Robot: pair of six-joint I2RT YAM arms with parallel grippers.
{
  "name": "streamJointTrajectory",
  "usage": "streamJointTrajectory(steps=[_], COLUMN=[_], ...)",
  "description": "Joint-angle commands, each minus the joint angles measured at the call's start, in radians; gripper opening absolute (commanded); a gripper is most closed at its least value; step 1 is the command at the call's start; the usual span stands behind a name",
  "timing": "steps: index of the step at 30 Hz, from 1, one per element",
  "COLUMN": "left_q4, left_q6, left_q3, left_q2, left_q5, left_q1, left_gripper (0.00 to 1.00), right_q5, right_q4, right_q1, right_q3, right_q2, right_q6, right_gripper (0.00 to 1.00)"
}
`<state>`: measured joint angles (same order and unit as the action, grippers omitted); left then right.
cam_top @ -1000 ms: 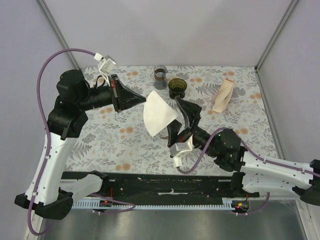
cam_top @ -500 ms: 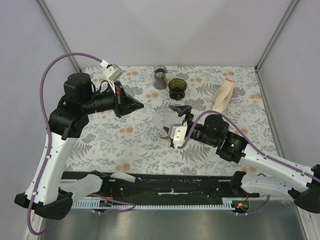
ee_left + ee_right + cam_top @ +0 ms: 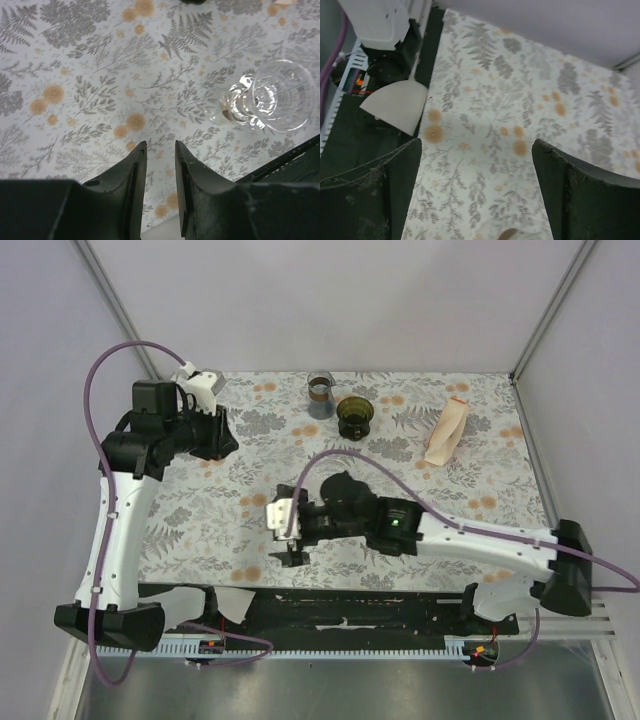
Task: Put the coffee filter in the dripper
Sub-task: Pick up the coffee filter from the center of the board.
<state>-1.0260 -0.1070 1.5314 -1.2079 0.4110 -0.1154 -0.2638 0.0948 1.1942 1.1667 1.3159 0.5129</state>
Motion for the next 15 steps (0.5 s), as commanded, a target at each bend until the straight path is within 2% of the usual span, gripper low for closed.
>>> streamJointTrajectory(steps=[1,7,15], left_q4=[0.023,0.102,0.112], left_q6=[-0.037,-0.007,-0.008], left_q3=[-0.062,-0.125,-0.093], left_q2=[0.086,0.163,0.168], left_q5=[-0.161,-0.198,-0.104], left_q1=[0.008,0.052,0.112], left_gripper=[0.38,0.40,0.40], right_q5=[-0.093,-0.146,-0.202], right_q4=[0.060,0.036,-0.265], right_q1=[0.057,0.182,0.235], right_q3=[0.073,0.058,-0.056], right_q2=[0.170,0.336,0.450], right_q6=[-0.162,-0.073,-0.033], right_gripper=[0.98,0.98,0.92])
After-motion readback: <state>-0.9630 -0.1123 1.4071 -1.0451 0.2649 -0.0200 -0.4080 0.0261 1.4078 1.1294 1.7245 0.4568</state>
